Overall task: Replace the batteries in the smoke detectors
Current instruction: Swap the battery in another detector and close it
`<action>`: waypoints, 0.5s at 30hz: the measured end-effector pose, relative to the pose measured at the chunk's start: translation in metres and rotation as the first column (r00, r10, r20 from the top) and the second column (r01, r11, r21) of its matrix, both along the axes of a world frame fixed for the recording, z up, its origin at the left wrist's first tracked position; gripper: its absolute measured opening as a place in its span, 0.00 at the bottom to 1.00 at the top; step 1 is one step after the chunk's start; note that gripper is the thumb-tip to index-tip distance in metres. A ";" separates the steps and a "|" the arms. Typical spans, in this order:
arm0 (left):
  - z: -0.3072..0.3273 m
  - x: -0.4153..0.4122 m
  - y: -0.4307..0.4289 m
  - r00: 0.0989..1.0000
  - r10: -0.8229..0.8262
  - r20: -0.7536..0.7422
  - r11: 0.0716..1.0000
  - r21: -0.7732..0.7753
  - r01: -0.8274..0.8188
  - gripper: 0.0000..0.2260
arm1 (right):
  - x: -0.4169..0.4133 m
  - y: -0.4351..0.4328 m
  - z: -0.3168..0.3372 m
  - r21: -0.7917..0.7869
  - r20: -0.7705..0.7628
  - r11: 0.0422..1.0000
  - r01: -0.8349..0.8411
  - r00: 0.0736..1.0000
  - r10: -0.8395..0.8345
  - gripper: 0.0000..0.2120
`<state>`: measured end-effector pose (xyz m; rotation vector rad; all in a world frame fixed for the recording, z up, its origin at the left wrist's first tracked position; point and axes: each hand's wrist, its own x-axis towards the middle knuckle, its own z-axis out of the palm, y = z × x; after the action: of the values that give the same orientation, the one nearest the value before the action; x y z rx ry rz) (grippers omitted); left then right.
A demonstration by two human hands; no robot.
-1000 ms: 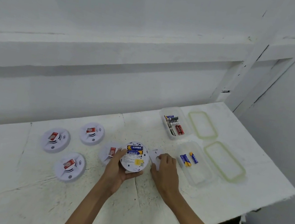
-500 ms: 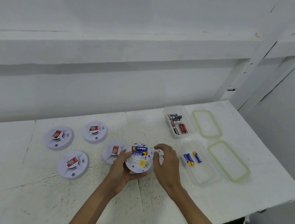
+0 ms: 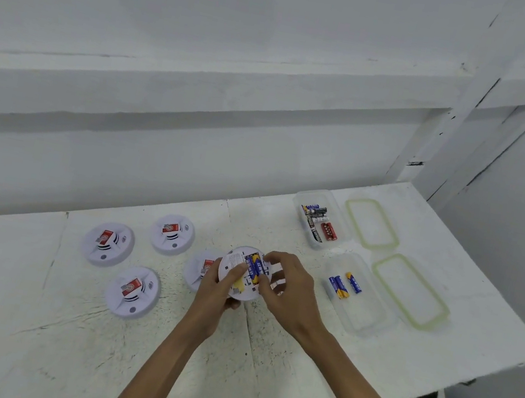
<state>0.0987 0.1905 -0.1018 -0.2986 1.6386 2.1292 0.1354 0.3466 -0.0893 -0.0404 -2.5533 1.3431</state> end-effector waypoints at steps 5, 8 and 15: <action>0.003 -0.006 0.006 0.999 0.032 -0.008 0.999 0.030 -0.031 0.17 | -0.003 0.000 0.005 0.059 0.013 0.998 -0.015 1.000 0.015 0.16; 0.005 -0.010 0.011 0.998 0.055 0.015 0.997 0.060 -0.056 0.17 | -0.007 0.002 0.008 0.119 0.045 0.993 -0.020 0.999 0.015 0.17; 0.008 -0.016 0.016 1.000 0.004 -0.013 0.997 0.082 -0.003 0.12 | -0.018 0.003 0.019 0.349 0.108 0.937 -0.028 0.994 -0.010 0.16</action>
<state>0.0831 0.2061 -0.0936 -0.2629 1.5543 2.1986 0.1171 0.3492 -0.0704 -0.0357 -2.8478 0.8907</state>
